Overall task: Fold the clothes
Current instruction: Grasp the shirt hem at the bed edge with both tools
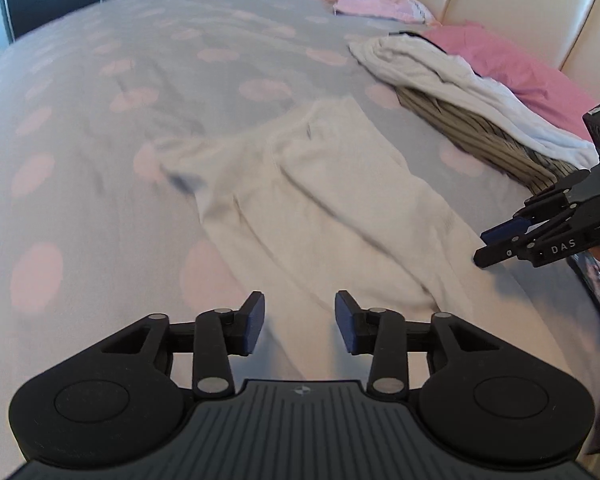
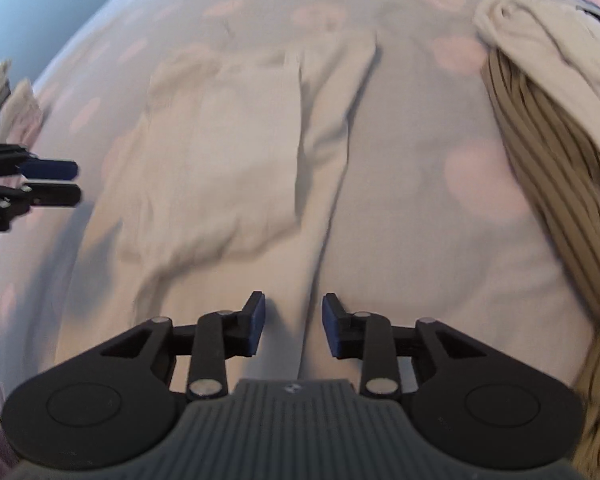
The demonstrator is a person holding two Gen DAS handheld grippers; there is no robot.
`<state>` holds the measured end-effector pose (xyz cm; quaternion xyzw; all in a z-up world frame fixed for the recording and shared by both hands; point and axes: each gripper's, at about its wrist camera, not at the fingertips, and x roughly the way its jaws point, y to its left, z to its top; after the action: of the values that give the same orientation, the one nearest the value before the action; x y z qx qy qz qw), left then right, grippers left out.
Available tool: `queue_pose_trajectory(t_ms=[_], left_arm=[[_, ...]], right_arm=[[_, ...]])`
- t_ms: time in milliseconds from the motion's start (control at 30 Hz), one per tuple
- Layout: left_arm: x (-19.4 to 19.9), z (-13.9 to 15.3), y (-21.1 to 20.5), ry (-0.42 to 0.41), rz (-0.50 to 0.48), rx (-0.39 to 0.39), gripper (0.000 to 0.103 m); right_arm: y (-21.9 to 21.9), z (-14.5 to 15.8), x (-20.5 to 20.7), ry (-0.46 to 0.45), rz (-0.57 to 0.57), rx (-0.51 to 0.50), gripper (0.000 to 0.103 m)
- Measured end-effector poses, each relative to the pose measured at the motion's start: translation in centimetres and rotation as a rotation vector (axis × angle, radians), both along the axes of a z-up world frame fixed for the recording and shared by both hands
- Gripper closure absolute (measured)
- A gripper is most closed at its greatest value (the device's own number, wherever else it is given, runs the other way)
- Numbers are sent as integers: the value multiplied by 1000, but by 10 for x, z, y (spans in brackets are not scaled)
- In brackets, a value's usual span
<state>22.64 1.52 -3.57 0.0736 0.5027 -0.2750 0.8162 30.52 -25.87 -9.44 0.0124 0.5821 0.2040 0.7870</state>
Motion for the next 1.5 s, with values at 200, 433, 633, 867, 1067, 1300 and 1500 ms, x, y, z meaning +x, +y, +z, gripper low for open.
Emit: queue_pose_trajectory(t_ms=[200, 433, 633, 867, 1067, 1300, 1500], left_arm=[[-63, -9, 13, 184, -2, -15, 66], [-157, -24, 4, 288, -62, 5, 66], [-229, -40, 10, 302, -51, -22, 66], [-281, -36, 13, 253, -31, -53, 63], [-310, -47, -6, 248, -109, 56, 63], [-324, -48, -9, 230, -141, 74, 55], [-339, -58, -17, 239, -132, 113, 60]], right_arm=[[-7, -5, -73, 98, 59, 9, 68], [-30, -10, -142, 129, 69, 53, 68], [-43, -17, -190, 157, 93, 89, 68], [-43, -15, -237, 150, 112, 83, 69], [-36, -27, -274, 151, 186, -20, 69], [-42, -46, -286, 116, 186, -83, 60], [-35, -50, -281, 132, 222, -62, 60]])
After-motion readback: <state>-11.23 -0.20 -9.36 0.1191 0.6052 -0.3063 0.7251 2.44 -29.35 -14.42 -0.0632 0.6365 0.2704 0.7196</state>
